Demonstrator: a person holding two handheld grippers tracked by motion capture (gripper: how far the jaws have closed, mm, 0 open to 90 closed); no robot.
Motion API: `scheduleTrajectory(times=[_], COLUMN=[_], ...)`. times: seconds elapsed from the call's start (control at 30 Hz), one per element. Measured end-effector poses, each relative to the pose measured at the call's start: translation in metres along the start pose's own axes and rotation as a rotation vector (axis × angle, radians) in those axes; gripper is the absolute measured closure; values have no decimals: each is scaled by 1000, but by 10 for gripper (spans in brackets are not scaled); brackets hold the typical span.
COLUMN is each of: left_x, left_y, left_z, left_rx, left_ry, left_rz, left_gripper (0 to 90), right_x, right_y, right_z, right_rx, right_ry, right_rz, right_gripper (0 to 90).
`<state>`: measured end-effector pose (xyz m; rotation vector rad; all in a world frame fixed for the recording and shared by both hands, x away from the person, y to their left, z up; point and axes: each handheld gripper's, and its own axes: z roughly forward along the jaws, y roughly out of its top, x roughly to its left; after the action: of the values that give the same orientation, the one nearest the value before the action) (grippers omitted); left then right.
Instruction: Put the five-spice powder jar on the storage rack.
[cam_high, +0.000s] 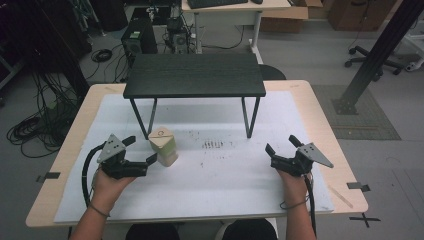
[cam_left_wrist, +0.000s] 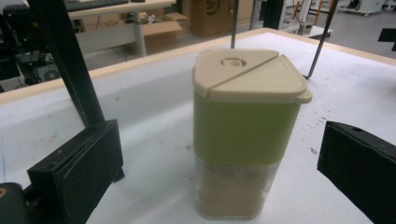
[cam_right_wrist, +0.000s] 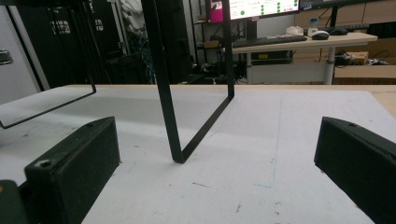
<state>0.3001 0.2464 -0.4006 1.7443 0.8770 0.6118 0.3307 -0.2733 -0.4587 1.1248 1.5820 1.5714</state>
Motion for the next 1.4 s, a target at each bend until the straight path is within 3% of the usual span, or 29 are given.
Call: scheduleTrajectory(times=[0.37,0.73,1.4], left_x=[-3,-6,-10], left_y=[1,1,0], left_z=[10,17,32], left_rx=[70,89,83], left_ry=[-11,-10,-16], left_rz=[11,27,14], left_gripper=[4,4,4], right_x=[0,-1,-1], right_y=[0,0,0], right_z=[0,-1,-1], right_rx=[-4,-7,-15], right_ry=[1,3,2], right_rz=[3,7,14], right_gripper=[0,0,0])
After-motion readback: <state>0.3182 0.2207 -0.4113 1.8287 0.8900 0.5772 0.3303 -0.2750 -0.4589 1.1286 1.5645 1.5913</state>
